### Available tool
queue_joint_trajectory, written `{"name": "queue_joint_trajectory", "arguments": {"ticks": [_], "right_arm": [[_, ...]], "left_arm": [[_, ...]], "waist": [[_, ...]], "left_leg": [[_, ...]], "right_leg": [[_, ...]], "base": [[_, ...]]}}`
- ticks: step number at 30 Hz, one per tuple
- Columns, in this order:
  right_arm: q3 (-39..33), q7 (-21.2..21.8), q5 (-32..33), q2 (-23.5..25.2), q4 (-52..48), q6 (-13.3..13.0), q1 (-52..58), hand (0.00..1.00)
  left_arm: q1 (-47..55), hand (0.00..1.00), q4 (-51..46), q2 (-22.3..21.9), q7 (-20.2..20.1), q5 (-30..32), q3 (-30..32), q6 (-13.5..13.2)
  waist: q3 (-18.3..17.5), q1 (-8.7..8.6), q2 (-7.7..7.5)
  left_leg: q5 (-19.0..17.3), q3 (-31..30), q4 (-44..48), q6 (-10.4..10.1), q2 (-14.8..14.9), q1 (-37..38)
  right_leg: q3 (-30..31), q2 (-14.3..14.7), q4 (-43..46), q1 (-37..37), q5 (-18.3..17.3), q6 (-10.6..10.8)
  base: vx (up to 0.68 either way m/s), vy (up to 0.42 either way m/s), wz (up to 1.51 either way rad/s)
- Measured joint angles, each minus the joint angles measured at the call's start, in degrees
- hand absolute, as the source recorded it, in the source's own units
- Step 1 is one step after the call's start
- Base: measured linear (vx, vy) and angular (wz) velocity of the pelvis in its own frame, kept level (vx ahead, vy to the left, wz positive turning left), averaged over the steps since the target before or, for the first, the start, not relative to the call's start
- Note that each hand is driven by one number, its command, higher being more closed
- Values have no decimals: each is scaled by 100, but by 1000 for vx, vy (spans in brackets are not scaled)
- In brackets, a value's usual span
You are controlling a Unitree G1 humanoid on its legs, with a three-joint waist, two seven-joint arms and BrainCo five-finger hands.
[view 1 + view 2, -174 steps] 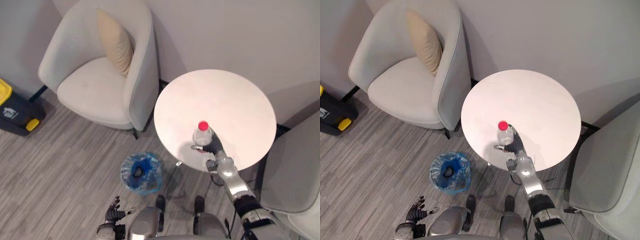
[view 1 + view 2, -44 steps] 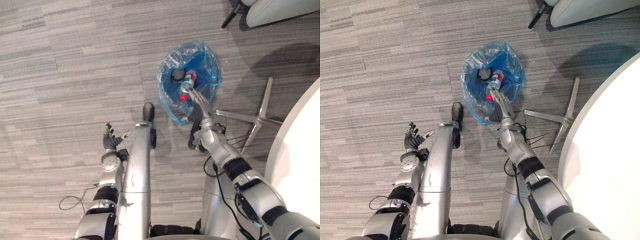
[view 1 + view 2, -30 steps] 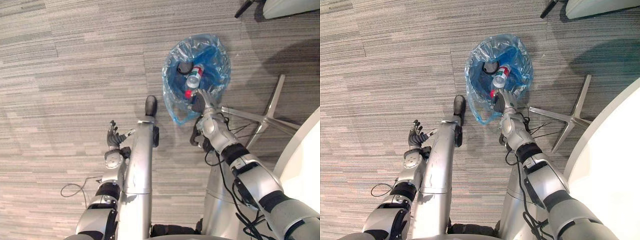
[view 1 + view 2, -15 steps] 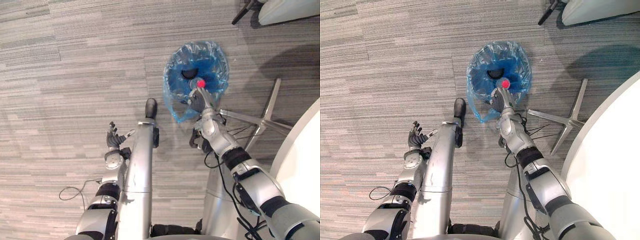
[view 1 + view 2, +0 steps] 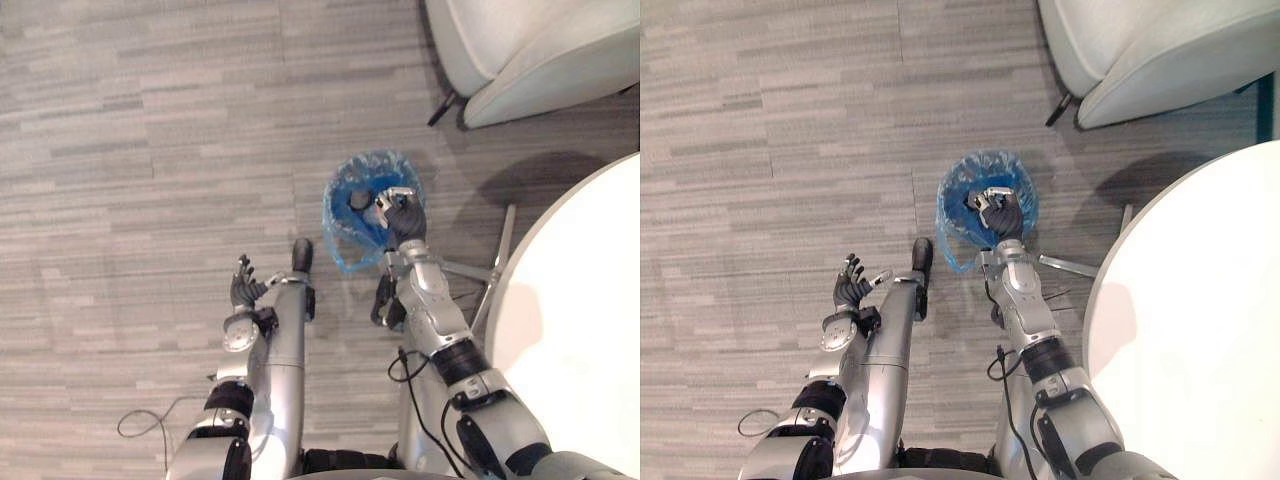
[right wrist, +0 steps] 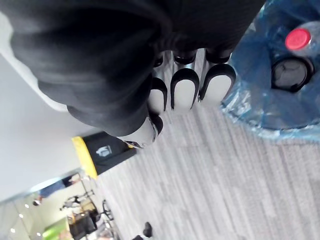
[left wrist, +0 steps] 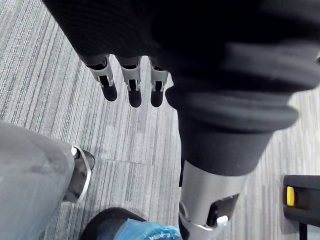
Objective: Gather rubbish on tea table into small bin, then transfer packed bag to large trash can.
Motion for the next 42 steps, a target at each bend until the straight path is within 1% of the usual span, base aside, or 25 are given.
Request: {"name": "queue_joint_trajectory", "arguments": {"ticks": [2, 3, 5, 6, 7, 9, 10, 12, 13, 15, 17, 19, 20, 24, 27, 28, 30, 31, 32, 33, 34, 37, 40, 42], "right_arm": [[58, 1, -179, -5, -62, 0, 103, 0], [121, -13, -572, -7, -69, 4, 141, 0], [183, -86, -1392, -11, -99, 61, 142, 0], [209, -183, -1967, -14, -98, 117, 134, 0], [223, -271, -2460, -17, -89, 167, 137, 0], [230, -413, -3178, -26, -33, 232, 133, 0], [293, -511, -3645, -33, 101, 300, 114, 0], [362, -668, -4307, -69, 372, 427, 56, 0], [376, -699, -4450, -70, 425, 463, 52, 0], [436, -843, -5045, -76, 674, 593, 2, 0], [441, -912, -5251, -88, 830, 621, -67, 0], [454, -1040, -5663, -170, 991, 704, -254, 0], [465, -1050, -5745, -190, 1063, 728, -328, 0], [677, -1211, -6308, -324, 1672, 883, -939, 0], [683, -1277, -6477, -386, 1953, 1000, -1196, 0], [703, -1281, -6550, -420, 2127, 1030, -1321, 0], [808, -1300, -6620, -524, 2394, 1074, -1499, 0], [826, -1311, -6722, -592, 2546, 1098, -1587, 0], [829, -1320, -6765, -672, 2682, 1127, -1660, 0], [832, -1329, -6766, -709, 2750, 1150, -1692, 0], [832, -1353, -6765, -750, 2917, 1234, -1767, 0], [826, -1390, -6766, -852, 3162, 1306, -1853, 0], [820, -1392, -6764, -960, 3397, 1350, -1964, 0], [806, -1403, -6764, -1025, 3539, 1423, -2020, 0]], "left_arm": [[116, 0, 6, 58, -59, 2, -71, 0], [212, 0, 19, 89, -96, 6, -103, -1], [250, 0, 61, 104, -98, 22, -121, -1], [249, 0, 71, 104, -96, 38, -132, -4], [247, 0, 102, 106, -96, 85, -134, -7], [245, 0, 213, 121, -90, 178, -146, -18], [248, 0, 338, 127, -84, 239, -176, -18], [261, 0, 446, 136, -71, 343, -219, -24], [261, 0, 468, 144, -69, 371, -237, -27], [274, 0, 483, 145, -55, 449, -240, -43], [267, 0, 525, 143, -50, 466, -241, -77], [251, 0, 538, 120, 37, 466, -236, -133], [239, 0, 544, 121, 52, 465, -232, -134], [-44, 0, 581, 78, 149, 462, -205, -159], [-264, 0, 589, -58, 160, 450, -113, -170], [-346, 0, 589, -118, 164, 442, -100, -185], [-461, 0, 578, -161, 170, 427, -87, -274], [-577, 0, 578, -174, 178, 389, -47, -305], [-717, 0, 586, -182, 183, 378, -28, -342], [-767, 0, 586, -185, 183, 358, -28, -346], [-860, 0, 583, -169, 185, 336, -28, -391], [-983, 0, 676, -93, 220, 313, 42, -404], [-1117, 0, 663, -64, 283, 151, 52, -515], [-1257, 0, 668, -21, 284, 116, 32, -519]], "waist": [[-123, -33, -33], [-238, -82, -65], [-258, -93, -86], [-280, -90, -86], [-341, -91, -83], [-404, -91, -73], [-444, -94, -77], [-458, -91, -74], [-458, -90, -74], [-458, -96, -73], [-483, -93, -49], [-523, -93, -8], [-523, -92, -7], [-515, -81, 12], [-484, -77, 66], [-456, -75, 117], [-424, -54, 174], [-414, -12, 196], [-388, 44, 242], [-373, 64, 269], [-344, 75, 322], [-315, 63, 372], [-305, 109, 386], [-293, 136, 407]], "left_leg": [[26, 8, -102, 35, 1, 152], [28, 27, -161, 37, 0, 242], [28, 51, -205, 41, 0, 445], [26, 91, -222, 41, 1, 527], [26, 102, -249, 41, 1, 530], [26, 149, -266, 41, 5, 550], [25, 159, -277, 41, 12, 564], [21, 168, -285, 35, 37, 573], [10, 169, -288, 19, 49, 566], [1, 169, -289, 5, 83, 516], [1, 168, -286, 5, 92, 450], [2, 155, -239, 6, 102, 240], [1, 157, -192, 6, 104, 182], [-107, 132, 423, 79, 181, -536], [-175, 119, 684, 112, 181, -870], [-262, 111, 857, 94, 177, -1040], [-346, 104, 1114, 123, 170, -1342], [-348, 108, 1231, 126, 163, -1571], [-348, 98, 1362, 127, 159, -1819], [-347, 84, 1437, 127, 158, -1940], [-347, 56, 1579, 128, 145, -2164], [-349, 14, 1932, 131, 59, -2648], [-351, -5, 2167, 131, 47, -3034], [-346, -3, 2251, 126, 31, -3236]], "right_leg": [[-23, 10, -192, 185, 41, 34], [-24, 10, -288, 292, 59, 56], [4, 7, -385, 506, 71, 73], [12, -2, -408, 583, 70, 74], [14, -3, -423, 581, 71, 75], [25, -3, -429, 584, 74, 78], [38, 2, -430, 583, 75, 78], [54, 23, -438, 578, 84, 67], [56, 36, -446, 571, 93, 62], [53, 71, -467, 527, 121, 42], [44, 79, -461, 471, 126, 37], [44, 81, -428, 259, 145, 29], [53, 81, -404, 204, 150, 36], [103, 133, -5, -428, 128, 13], [141, 123, 262, -750, 85, 14], [157, 100, 446, -909, 18, 22], [198, 79, 717, -1224, -38, 10], [231, 73, 886, -1479, -86, -19], [248, 64, 1055, -1739, -147, 14], [249, 60, 1150, -1863, -165, 7], [251, 49, 1329, -2086, -200, -5], [295, -44, 1823, -2602, -309, 27], [312, -80, 2126, -3012, -375, -46], [314, -122, 2283, -3237, -391, -68]], "base": [[126, 22, -1], [150, 29, -4], [98, 18, -8], [40, 13, -4], [29, 9, -4], [-1, 1, -2], [-13, -3, -6], [-24, -9, -7], [-28, -9, -7], [-27, -9, -5], [0, 0, 0], [0, 0, 0], [0, 0, 0], [-4, 2, -7], [-54, 4, -2], [-95, -4, 2], [-108, -17, 0], [-116, -43, 1], [-123, -50, 4], [-120, -59, 11], [-107, -55, 14], [-85, -44, 16], [-77, -25, 9], [-73, -8, 10]]}}
